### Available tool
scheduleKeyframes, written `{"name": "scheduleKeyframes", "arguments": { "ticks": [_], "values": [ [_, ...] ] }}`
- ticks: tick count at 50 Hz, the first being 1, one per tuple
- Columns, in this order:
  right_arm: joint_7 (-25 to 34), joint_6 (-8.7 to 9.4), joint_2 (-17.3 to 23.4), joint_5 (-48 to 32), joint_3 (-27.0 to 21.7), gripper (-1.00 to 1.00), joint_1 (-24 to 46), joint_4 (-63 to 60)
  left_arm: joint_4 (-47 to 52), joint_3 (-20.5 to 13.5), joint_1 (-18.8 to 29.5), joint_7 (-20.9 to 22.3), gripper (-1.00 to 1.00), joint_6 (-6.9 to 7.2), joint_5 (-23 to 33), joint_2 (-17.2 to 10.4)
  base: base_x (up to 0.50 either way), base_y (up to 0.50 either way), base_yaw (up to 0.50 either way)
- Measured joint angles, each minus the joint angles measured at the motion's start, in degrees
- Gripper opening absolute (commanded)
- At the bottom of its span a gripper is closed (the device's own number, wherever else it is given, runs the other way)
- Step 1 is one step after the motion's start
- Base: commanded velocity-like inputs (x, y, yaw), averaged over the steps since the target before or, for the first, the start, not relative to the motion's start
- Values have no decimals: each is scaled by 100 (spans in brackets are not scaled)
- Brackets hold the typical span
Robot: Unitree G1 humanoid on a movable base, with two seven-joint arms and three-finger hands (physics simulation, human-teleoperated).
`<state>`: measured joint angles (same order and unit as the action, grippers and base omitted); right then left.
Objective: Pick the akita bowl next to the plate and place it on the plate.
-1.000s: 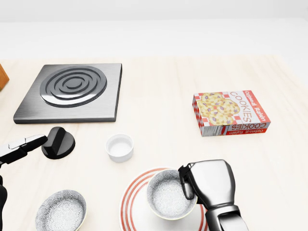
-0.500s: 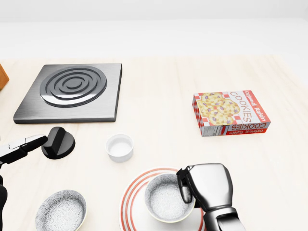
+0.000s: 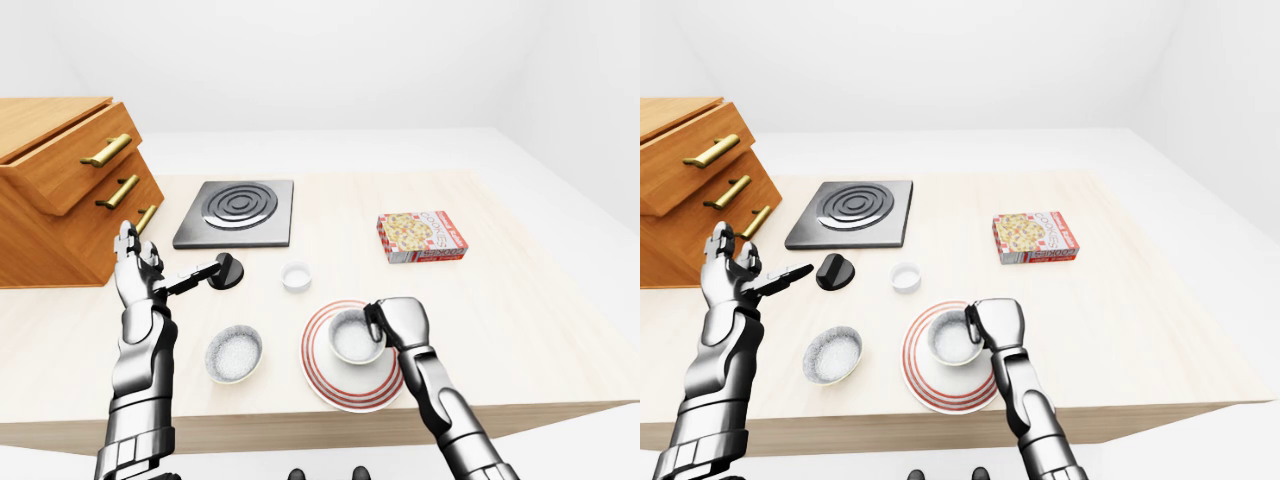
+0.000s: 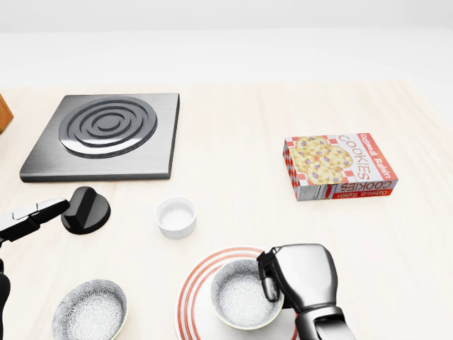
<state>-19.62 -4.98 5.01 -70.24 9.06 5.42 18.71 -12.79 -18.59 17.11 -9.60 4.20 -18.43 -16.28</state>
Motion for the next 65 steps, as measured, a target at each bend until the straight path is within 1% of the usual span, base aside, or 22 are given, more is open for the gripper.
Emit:
{"name": "scheduleKeyframes", "arguments": {
  "ticks": [12,21,22,23,29,35,40,45,53,59,65],
  "values": [
    [-99,0,-7,-28,37,-100,79,216,20,-2,-2,-7,100,20,-7,1,0,0,0],
    [-101,0,-12,10,27,-100,67,171,-8,3,0,2,100,-9,-4,4,0,0,0],
    [-91,0,-14,19,23,66,60,148,-7,3,0,2,100,-9,-4,4,0,0,0],
    [-117,-1,-19,-11,8,100,49,123,-5,3,-1,1,100,-9,-4,4,0,0,0],
    [-35,-2,-43,347,-67,100,-51,-77,1,1,-2,3,100,-10,-5,4,0,0,0],
    [109,-2,-38,494,-79,100,-209,-340,7,-3,-1,3,100,-5,-12,0,0,0,0],
    [184,-2,-6,422,-64,100,-328,-508,11,-5,-1,3,100,-3,-17,-1,0,0,0],
    [322,-2,76,156,-53,100,-508,-829,-1,-7,5,6,100,-9,-23,-4,0,0,0],
    [1038,-2,209,-213,-259,100,-889,-2027,-36,-1,25,7,100,-23,-26,-10,0,0,0],
    [1641,-2,234,-212,-548,100,-1001,-2856,-36,3,30,2,100,-13,-29,-11,0,0,0],
    [2229,-2,247,-45,-899,100,-969,-3561,-47,10,34,0,100,-17,-24,-7,0,0,0]
  ]
}}
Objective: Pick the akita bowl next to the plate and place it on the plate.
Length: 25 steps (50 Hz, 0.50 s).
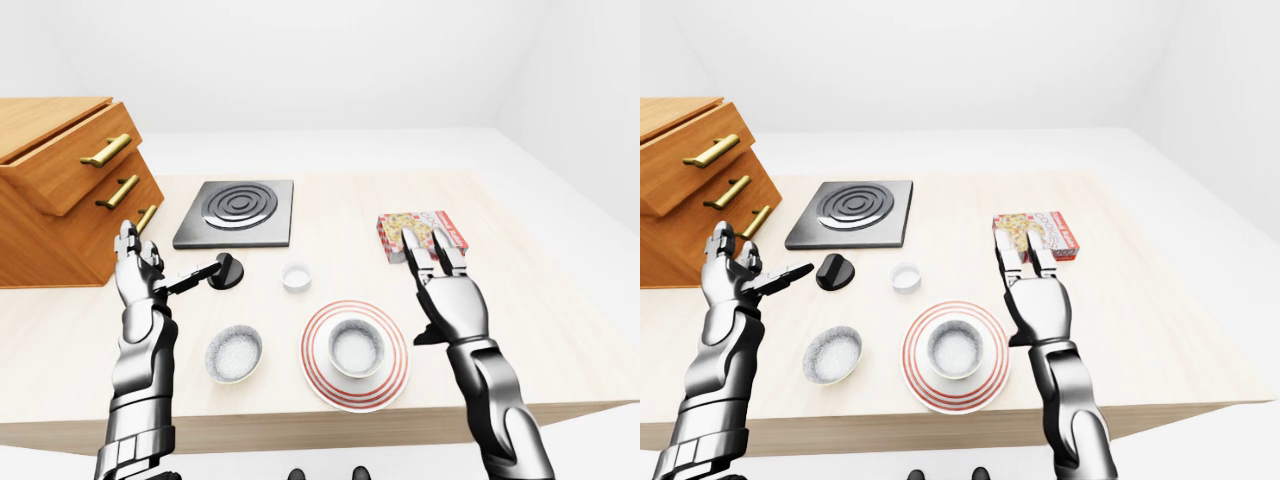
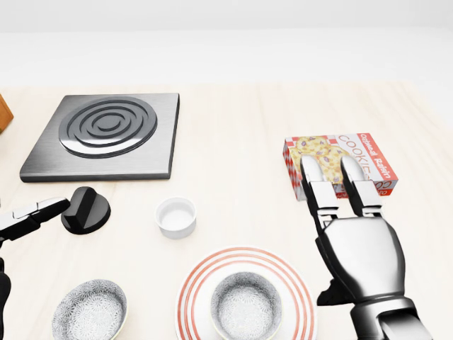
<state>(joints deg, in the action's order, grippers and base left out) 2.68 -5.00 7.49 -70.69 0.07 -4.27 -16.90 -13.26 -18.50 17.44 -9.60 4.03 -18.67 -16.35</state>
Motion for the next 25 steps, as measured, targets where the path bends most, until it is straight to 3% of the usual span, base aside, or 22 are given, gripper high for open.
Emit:
{"name": "scheduleKeyframes", "arguments": {
  "ticks": [10,25],
  "values": [
    [743,0,-18,355,-425,100,80,-848,8,7,-4,-3,100,7,6,8,0,0,0],
    [1238,0,-75,682,-645,100,95,-1388,29,2,-21,3,100,12,10,15,0,0,0]
  ]
}}
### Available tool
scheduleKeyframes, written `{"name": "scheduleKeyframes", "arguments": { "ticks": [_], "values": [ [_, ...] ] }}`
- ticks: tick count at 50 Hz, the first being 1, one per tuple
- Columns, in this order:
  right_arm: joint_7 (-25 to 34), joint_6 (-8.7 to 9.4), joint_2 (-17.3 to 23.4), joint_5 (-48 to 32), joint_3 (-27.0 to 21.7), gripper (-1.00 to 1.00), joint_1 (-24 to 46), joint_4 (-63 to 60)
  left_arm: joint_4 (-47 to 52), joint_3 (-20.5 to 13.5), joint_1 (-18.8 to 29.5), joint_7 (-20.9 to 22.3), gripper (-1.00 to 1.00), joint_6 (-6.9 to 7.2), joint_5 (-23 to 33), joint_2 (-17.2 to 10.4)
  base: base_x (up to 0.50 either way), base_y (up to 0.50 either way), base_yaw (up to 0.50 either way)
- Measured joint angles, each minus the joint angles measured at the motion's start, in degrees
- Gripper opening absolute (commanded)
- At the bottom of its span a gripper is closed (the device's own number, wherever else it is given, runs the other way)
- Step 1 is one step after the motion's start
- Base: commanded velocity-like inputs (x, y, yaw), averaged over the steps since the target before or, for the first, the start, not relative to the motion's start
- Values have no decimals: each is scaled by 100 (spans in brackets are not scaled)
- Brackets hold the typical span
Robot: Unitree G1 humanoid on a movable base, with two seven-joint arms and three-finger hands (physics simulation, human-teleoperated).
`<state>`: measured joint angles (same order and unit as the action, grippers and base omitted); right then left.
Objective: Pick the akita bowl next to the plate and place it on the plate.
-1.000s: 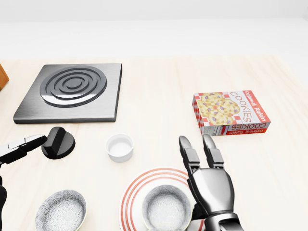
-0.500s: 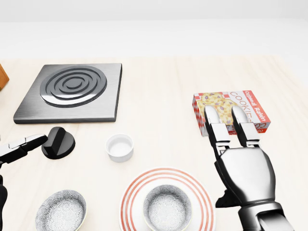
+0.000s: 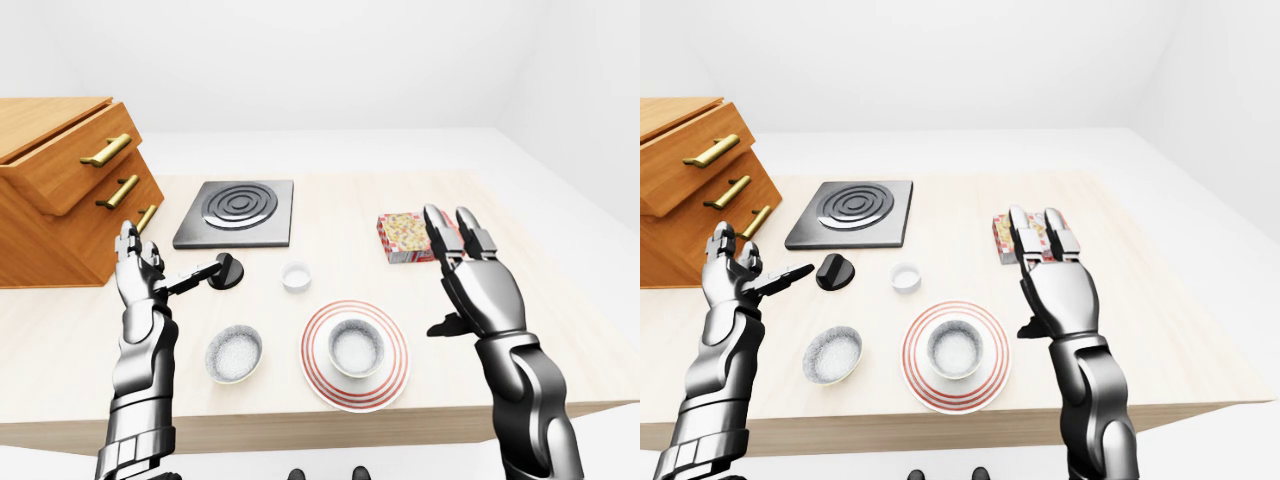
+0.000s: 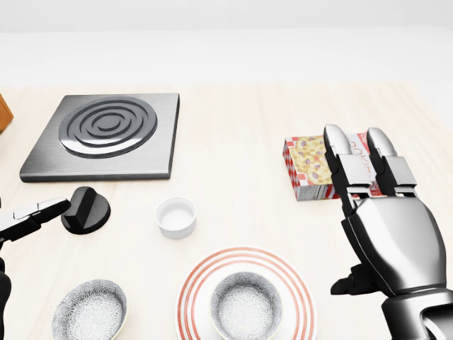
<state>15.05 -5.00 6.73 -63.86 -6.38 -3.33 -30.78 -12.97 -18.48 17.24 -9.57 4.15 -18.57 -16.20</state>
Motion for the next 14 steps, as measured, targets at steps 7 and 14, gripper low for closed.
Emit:
{"name": "scheduleKeyframes", "arguments": {
  "ticks": [7,14],
  "values": [
    [188,0,8,159,-104,100,71,-213,-10,0,-3,6,100,-15,-1,0,0,0,0],
    [399,0,19,303,-197,100,158,-464,-9,1,-5,7,100,-15,-2,1,0,0,0]
  ]
}}
